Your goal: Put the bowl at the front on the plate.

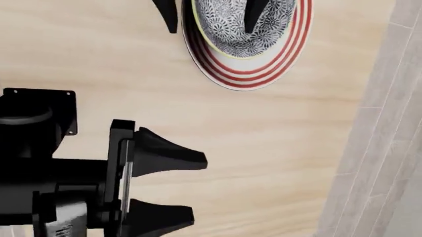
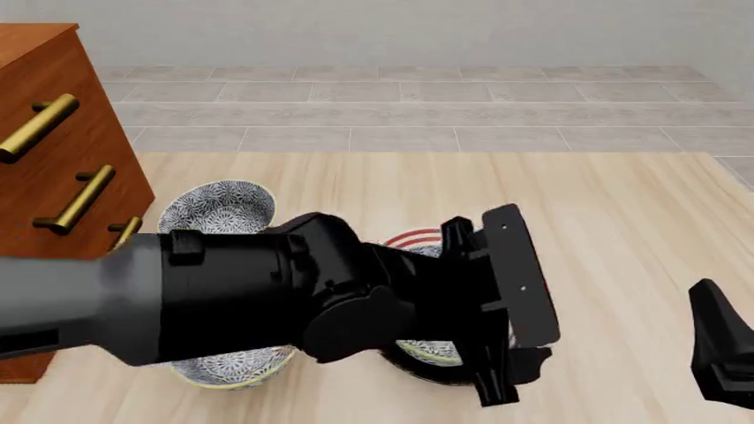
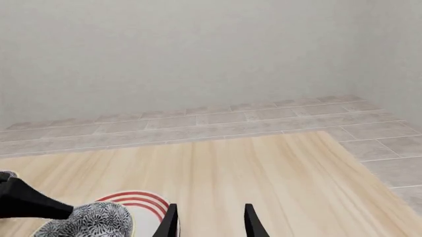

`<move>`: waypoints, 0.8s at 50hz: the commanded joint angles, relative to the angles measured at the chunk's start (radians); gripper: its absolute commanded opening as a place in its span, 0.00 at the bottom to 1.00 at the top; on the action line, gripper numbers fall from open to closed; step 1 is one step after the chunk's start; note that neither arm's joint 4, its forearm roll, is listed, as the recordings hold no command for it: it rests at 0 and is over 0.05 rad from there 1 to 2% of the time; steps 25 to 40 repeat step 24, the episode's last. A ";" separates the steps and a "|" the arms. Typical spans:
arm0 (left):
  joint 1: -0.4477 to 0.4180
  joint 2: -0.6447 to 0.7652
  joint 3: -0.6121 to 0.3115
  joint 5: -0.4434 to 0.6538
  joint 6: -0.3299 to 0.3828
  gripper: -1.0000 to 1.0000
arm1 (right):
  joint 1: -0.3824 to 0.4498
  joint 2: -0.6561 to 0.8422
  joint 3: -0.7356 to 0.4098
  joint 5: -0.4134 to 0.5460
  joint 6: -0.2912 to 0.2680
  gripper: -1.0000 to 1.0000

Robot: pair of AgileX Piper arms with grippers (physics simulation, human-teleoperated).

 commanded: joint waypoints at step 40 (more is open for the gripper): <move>-0.073 -0.412 -0.068 0.139 -0.026 1.00 | -0.005 0.000 -0.003 -0.001 0.000 1.00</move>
